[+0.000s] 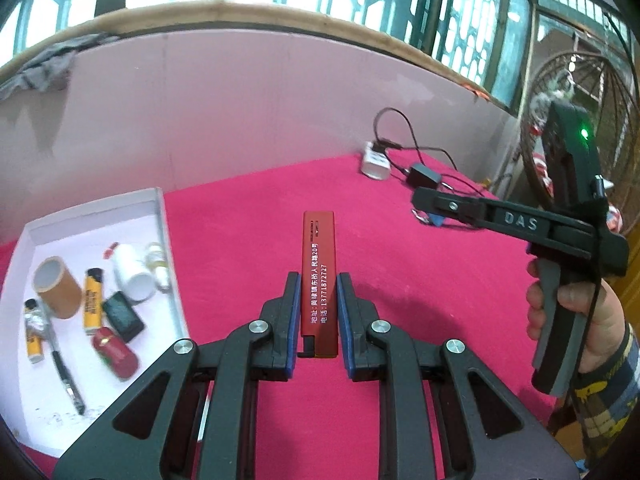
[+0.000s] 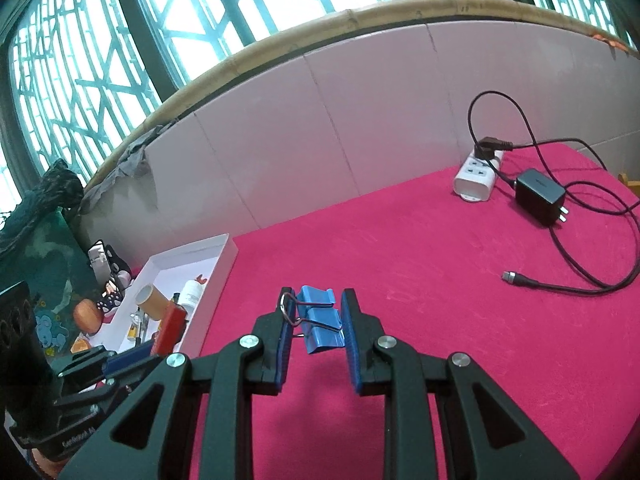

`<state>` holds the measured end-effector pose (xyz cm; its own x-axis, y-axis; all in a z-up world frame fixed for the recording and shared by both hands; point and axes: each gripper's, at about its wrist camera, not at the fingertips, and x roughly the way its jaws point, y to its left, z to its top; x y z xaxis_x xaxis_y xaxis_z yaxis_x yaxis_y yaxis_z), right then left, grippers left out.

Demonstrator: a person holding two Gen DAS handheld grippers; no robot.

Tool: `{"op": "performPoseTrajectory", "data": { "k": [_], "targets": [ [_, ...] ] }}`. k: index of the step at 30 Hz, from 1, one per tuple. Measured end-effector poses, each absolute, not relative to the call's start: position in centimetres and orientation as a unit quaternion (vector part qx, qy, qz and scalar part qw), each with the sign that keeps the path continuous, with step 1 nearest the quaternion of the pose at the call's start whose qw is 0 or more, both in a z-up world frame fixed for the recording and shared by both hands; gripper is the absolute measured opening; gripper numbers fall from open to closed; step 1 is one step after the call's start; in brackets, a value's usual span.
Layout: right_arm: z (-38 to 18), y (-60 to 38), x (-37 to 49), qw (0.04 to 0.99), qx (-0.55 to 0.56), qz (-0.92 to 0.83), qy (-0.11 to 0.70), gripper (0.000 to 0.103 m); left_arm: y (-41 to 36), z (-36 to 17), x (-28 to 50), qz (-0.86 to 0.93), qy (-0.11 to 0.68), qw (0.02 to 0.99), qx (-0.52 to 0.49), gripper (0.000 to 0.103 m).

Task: Organize rigid objects
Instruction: 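Carry the red USB stick and blue clip over the white tray with both tools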

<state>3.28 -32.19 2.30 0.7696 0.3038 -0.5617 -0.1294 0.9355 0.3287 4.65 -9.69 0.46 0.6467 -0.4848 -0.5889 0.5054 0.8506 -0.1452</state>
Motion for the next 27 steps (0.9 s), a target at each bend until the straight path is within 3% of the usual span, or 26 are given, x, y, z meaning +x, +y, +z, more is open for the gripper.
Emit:
{"op": "performPoseTrajectory", "data": {
  "k": [27],
  "targets": [
    [5.4,-23.7,3.6,0.934,0.058,0.181,0.302,0.022,0.1,1.8,4.4,-0.167,0.284,0.943,-0.045,0.016]
  ]
}}
